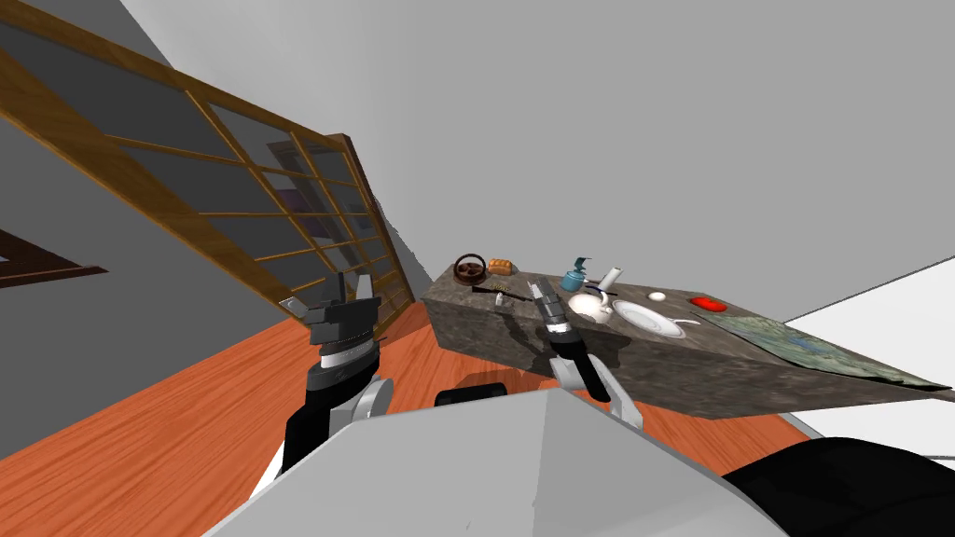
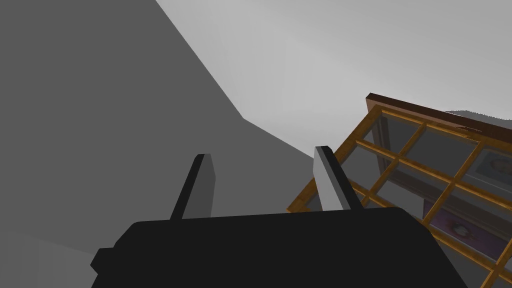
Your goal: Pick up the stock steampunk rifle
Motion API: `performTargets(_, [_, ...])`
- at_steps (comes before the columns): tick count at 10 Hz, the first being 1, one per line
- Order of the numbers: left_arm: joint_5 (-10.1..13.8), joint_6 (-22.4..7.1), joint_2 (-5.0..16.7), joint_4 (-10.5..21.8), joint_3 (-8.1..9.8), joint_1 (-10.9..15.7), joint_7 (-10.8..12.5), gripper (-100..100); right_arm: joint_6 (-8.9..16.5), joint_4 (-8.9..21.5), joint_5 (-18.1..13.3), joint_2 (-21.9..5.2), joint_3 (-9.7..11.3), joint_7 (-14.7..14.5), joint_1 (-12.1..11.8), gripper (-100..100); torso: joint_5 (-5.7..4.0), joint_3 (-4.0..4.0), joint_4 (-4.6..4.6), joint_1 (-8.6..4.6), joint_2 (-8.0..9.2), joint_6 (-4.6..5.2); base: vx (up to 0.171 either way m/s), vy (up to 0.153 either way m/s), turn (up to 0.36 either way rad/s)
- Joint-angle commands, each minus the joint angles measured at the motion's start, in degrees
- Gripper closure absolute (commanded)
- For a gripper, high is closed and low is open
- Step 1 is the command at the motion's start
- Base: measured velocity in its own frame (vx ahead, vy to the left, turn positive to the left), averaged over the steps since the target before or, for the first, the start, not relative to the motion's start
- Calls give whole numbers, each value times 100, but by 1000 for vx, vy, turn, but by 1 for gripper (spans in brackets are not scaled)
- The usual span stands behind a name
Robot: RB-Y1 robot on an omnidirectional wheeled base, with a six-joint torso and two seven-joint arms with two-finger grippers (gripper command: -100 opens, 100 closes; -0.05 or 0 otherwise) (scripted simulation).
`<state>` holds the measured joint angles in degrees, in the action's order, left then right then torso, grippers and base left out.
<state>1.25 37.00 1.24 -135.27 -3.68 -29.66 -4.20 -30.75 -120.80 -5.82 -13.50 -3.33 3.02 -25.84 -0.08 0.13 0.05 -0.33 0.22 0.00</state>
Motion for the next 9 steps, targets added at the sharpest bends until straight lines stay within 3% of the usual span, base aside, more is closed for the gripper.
performTargets(1, [0,0,0,0,0,0,0,0,-3,110,-27,-174,-44,-43,25,-100,0,0,0,0,0,0,-49,-47,39])
performTargets(6, [0,0,0,0,0,0,0,0,62,793,-245,-1004,-389,-275,55,-100,4,-5,-2,16,-10,0,-42,-41,116])
performTargets(9, [0,0,0,0,0,0,0,0,85,991,-324,-1314,-472,-345,51,-100,4,-7,-2,20,-12,0,-32,-22,73])
